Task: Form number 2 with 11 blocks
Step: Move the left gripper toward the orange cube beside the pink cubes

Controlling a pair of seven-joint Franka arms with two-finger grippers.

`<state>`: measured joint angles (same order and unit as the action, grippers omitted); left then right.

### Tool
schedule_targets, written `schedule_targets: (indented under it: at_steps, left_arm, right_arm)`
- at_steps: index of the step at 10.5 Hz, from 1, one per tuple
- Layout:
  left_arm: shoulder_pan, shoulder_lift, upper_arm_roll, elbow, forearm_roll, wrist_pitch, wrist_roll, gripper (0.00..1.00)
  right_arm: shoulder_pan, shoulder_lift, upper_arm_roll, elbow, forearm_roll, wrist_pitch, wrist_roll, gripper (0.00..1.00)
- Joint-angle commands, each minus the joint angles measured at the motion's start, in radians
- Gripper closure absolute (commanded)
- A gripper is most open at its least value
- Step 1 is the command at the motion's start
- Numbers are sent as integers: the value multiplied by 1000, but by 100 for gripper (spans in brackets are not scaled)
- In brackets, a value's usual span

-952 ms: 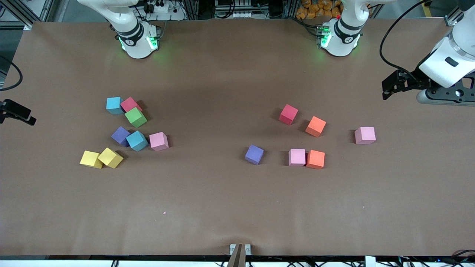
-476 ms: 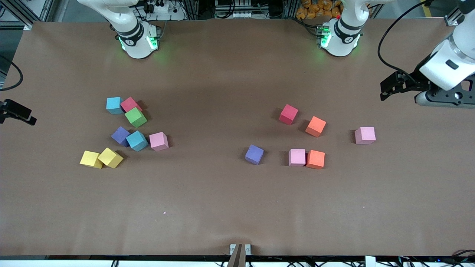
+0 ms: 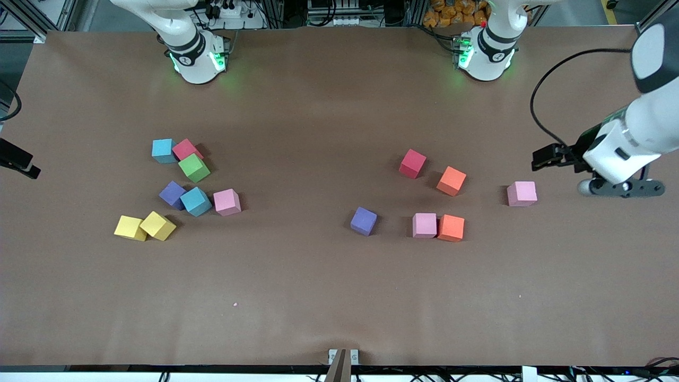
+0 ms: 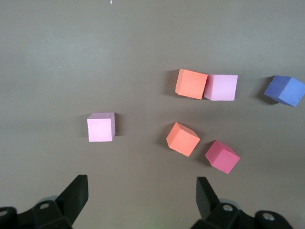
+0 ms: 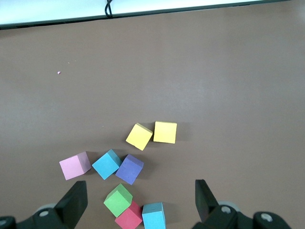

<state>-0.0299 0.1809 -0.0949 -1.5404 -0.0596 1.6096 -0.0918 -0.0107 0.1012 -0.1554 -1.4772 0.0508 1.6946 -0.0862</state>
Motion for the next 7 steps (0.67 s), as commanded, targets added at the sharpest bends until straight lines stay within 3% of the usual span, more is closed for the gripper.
schedule_targets:
  at_steps: [1,7]
  left_arm:
    - [-5,21,-2,3,-11,24,-16,0]
    - [-16,92,-9,-29,-8,98,-51,0]
  right_arm:
    - [8,0,4,12,1,-10,0,0]
    - [20,-8,5,14,0,-32,-4,0]
